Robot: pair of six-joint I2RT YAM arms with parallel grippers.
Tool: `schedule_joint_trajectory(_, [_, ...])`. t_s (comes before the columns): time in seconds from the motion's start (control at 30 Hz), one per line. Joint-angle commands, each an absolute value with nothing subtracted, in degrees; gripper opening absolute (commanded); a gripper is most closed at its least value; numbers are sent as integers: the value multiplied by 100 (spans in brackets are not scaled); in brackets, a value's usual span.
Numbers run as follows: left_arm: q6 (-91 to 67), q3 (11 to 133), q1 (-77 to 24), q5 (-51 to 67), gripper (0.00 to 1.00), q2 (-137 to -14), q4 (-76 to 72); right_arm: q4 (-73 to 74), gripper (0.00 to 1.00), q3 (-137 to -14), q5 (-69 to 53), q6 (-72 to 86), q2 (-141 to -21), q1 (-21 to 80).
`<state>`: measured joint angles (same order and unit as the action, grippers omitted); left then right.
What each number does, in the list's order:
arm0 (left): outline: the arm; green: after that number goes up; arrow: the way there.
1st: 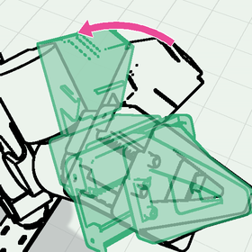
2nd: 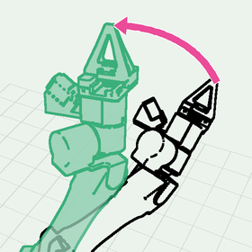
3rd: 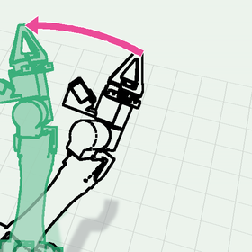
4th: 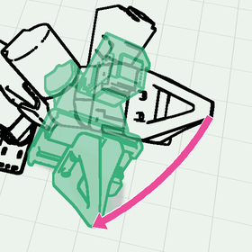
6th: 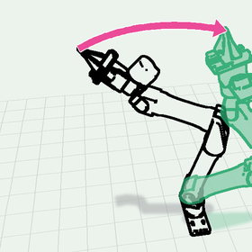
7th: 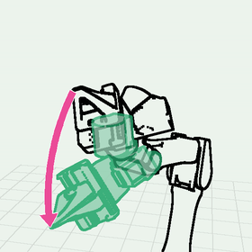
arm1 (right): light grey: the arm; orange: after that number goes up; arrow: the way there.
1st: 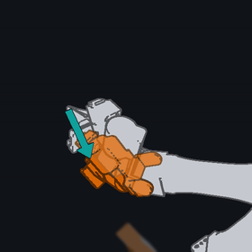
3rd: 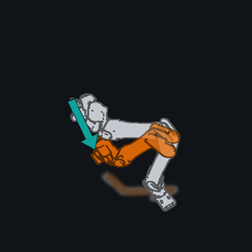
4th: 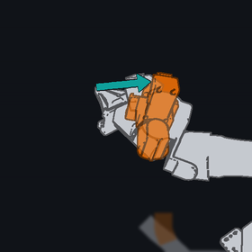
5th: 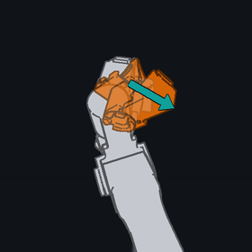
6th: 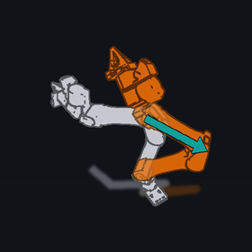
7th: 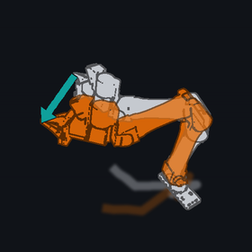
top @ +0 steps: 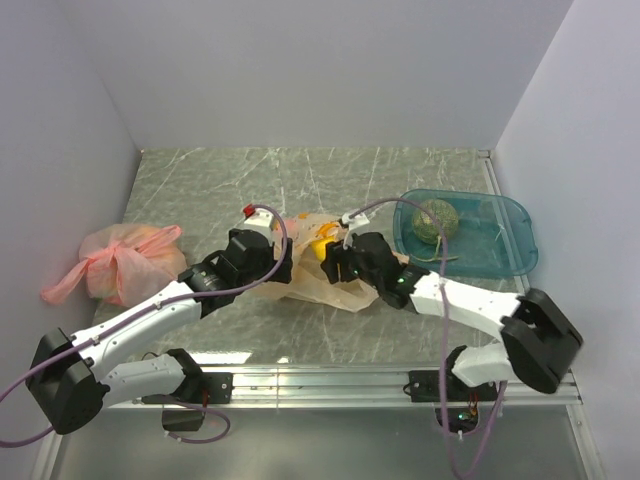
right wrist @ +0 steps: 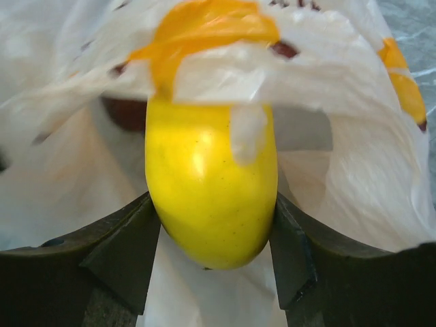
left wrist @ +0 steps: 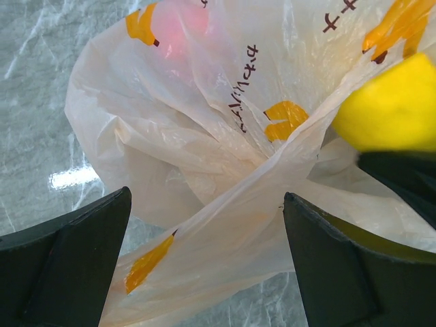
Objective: Untie the knot of the plastic bag and take out the fruit
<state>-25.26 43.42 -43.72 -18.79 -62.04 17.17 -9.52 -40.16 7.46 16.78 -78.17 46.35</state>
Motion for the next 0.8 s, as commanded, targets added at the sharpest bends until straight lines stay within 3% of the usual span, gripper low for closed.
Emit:
schedule_joint_trajectory(0.0, [-2645,4658,-4386,-2117,99,-6178,1538,-625,0,-3859,282,1284,-6999,4658])
schedule_joint_trajectory(0.2, [-2698,4807,-4377,-2189,99,-6258,1459,342,0,-4007,-465,809,-6137,4650])
schedule_joint_trajectory(0.37, [-2514,4895,-4377,-1908,99,-6275,1415,993,0,-4175,199,887,-5617,4282])
schedule_joint_trajectory(0.77, [-1486,5379,-4377,-1731,99,-6653,1793,949,0,-4456,2425,2475,-5370,1154])
